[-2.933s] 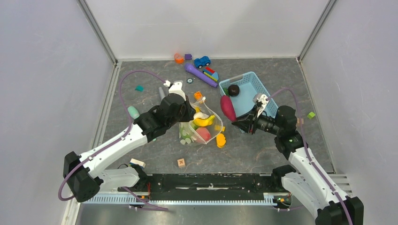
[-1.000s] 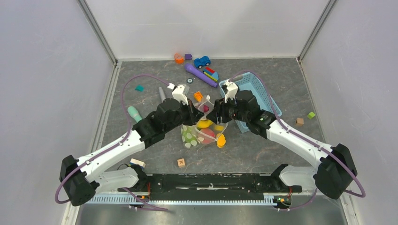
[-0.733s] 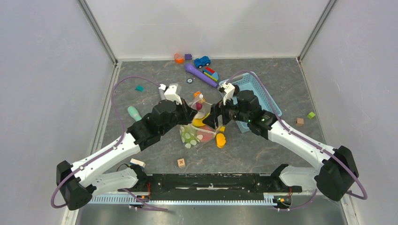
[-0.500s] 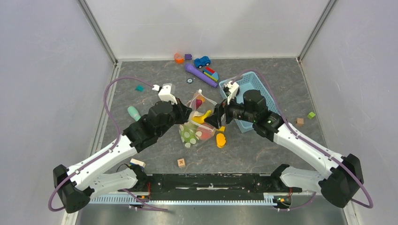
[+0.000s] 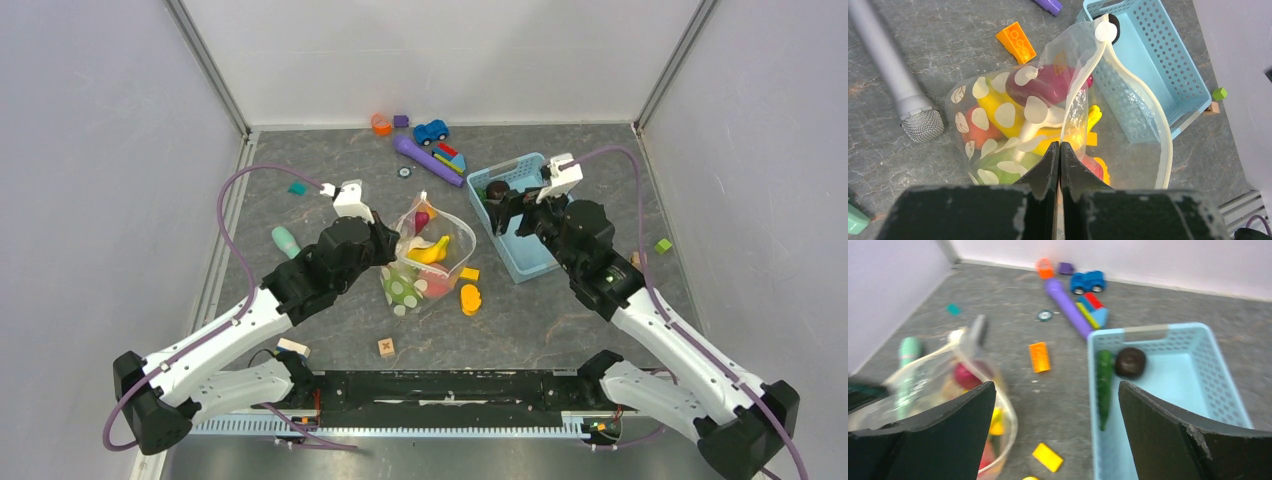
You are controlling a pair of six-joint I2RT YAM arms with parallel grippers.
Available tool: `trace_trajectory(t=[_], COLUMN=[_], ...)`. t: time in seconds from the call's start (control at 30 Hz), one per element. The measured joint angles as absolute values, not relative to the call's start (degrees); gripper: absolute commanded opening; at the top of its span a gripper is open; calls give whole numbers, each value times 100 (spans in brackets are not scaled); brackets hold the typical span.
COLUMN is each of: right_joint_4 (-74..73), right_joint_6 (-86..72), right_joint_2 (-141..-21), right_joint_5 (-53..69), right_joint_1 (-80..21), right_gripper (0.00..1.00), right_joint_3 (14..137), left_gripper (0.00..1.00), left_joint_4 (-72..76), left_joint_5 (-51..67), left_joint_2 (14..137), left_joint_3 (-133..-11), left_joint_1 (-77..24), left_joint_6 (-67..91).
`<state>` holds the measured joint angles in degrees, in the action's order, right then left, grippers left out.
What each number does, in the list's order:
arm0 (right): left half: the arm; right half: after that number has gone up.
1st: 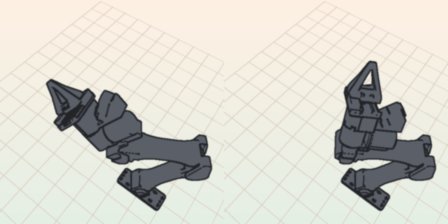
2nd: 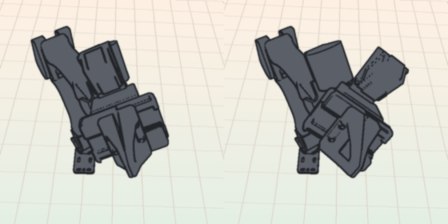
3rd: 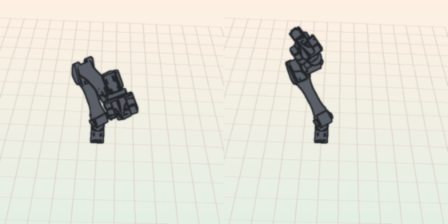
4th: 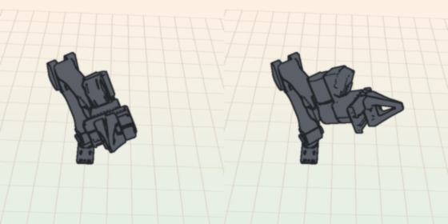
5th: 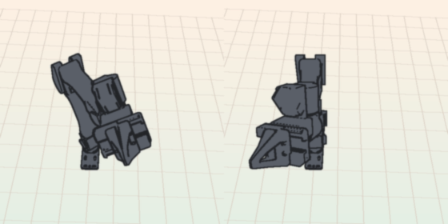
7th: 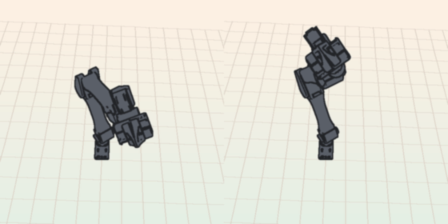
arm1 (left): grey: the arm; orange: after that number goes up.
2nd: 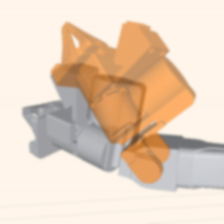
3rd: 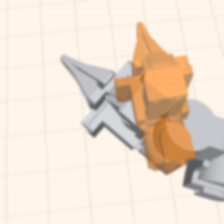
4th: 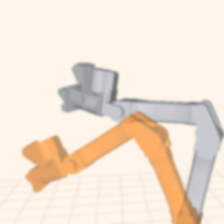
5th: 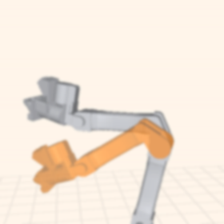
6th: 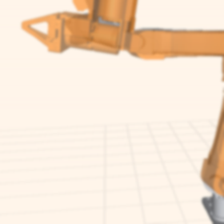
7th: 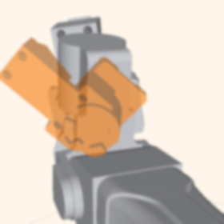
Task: Place the food in the zip-top bag and seal the zipper
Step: Pick up the fake fruit from the bin.
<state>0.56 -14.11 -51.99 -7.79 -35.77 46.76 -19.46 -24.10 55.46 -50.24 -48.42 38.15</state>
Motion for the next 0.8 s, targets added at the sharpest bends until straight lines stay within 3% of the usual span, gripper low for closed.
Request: trace_trajectory(t=[0.3, 0.63, 0.8], right_joint_4=[-130, -526, -548], right_joint_6=[-1378, -1247, -1264], right_joint_2=[-6748, -9717, -10565], right_joint_5=[-1072, -1046, -950], right_joint_1=[-2449, -1872, -1769], right_gripper=[98, 98, 98], right_joint_3=[4849, 6875, 7376], left_gripper=[2, 2, 2], left_joint_4=[-1968, -2123, -2327], left_joint_5=[-2381, -2379, -2399], left_joint_2=[5481, 5153, 4945], left_joint_3=[-5024, -5033, -5074], left_joint_1=[-4842, -4842, -4842], left_joint_6=[3800, 3535, 3402])
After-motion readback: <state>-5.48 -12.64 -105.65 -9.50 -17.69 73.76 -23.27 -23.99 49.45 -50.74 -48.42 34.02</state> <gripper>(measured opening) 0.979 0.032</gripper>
